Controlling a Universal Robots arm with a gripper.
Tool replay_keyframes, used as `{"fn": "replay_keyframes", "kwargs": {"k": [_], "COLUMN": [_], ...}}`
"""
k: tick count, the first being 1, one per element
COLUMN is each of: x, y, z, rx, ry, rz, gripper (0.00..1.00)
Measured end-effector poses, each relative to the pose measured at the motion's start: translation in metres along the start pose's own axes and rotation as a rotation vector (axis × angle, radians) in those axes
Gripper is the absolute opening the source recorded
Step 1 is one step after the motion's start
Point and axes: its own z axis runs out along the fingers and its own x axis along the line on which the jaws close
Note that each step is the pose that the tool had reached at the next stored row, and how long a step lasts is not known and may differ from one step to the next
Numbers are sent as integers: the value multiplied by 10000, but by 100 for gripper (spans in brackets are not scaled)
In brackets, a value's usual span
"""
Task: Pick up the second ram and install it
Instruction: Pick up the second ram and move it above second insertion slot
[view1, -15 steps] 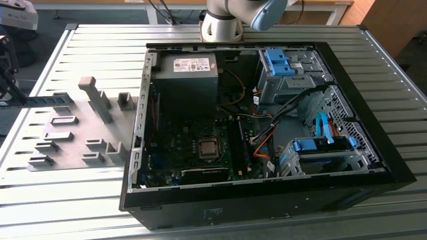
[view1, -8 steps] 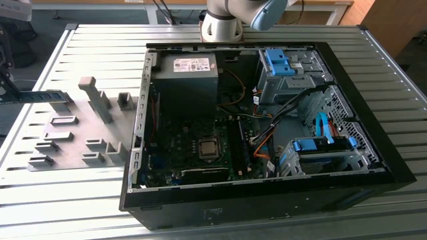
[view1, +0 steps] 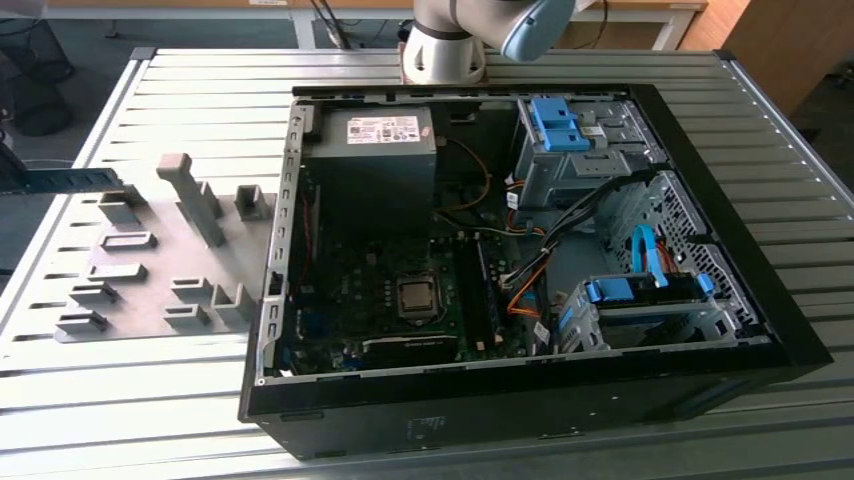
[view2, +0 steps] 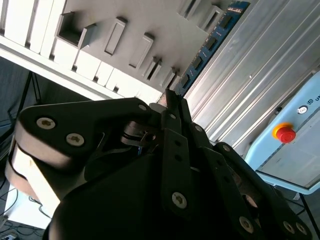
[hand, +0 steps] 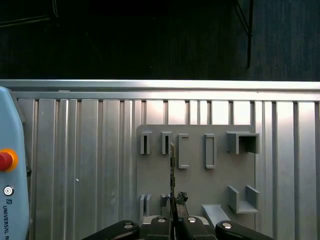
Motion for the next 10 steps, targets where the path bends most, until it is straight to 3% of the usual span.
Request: {"fn": "replay_keyframes", "kwargs": {"k": [10], "x": [0], "y": [5], "z": [-182], "rx": [0], "ry": [0], "rz": [0], "gripper": [14]}}
